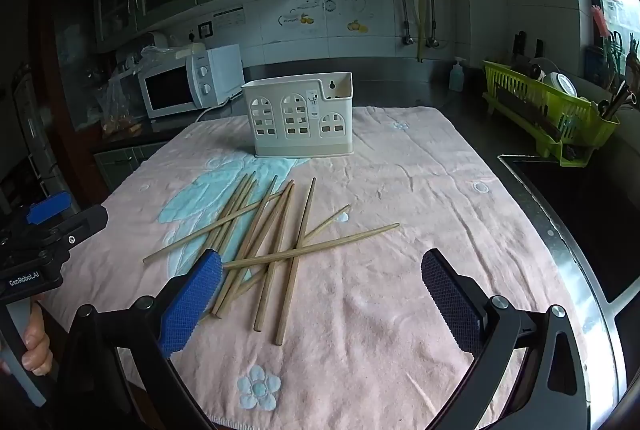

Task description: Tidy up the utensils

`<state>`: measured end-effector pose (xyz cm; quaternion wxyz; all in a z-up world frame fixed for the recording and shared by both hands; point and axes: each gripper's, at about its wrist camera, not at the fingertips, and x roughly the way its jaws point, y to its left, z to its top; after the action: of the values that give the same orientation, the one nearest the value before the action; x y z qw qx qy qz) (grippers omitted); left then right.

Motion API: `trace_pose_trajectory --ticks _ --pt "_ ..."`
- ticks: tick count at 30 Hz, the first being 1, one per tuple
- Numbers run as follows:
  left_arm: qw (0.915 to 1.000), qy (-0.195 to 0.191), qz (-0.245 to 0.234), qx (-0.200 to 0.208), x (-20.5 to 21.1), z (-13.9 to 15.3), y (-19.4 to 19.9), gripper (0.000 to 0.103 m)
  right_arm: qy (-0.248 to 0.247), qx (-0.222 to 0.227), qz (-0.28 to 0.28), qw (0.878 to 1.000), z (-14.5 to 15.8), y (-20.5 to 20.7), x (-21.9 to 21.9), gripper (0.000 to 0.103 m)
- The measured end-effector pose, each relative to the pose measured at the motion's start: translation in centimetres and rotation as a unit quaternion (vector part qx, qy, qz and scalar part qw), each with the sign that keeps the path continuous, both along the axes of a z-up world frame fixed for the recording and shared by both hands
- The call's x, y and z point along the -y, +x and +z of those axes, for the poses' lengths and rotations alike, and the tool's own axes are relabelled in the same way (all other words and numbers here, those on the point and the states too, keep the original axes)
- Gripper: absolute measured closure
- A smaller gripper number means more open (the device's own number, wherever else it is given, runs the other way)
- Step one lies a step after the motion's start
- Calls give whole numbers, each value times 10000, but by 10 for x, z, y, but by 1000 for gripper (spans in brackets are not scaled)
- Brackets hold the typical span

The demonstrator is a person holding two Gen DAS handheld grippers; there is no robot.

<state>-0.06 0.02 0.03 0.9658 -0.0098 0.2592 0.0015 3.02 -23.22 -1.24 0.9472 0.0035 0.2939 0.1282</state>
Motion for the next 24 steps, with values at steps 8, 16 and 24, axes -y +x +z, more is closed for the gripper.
trace_pose_trajectory --ticks 8,16,24 --pt "10000 -9 21 -87 -1 -1 2 5 57 13 16 10000 0 -2 0 6" --pt "10000 -8 -25 -82 2 0 0 5 56 7 17 10000 1 1 0 6" --pt "9999 28 -46 -103 2 -3 1 5 57 20 16 10000 2 0 2 6"
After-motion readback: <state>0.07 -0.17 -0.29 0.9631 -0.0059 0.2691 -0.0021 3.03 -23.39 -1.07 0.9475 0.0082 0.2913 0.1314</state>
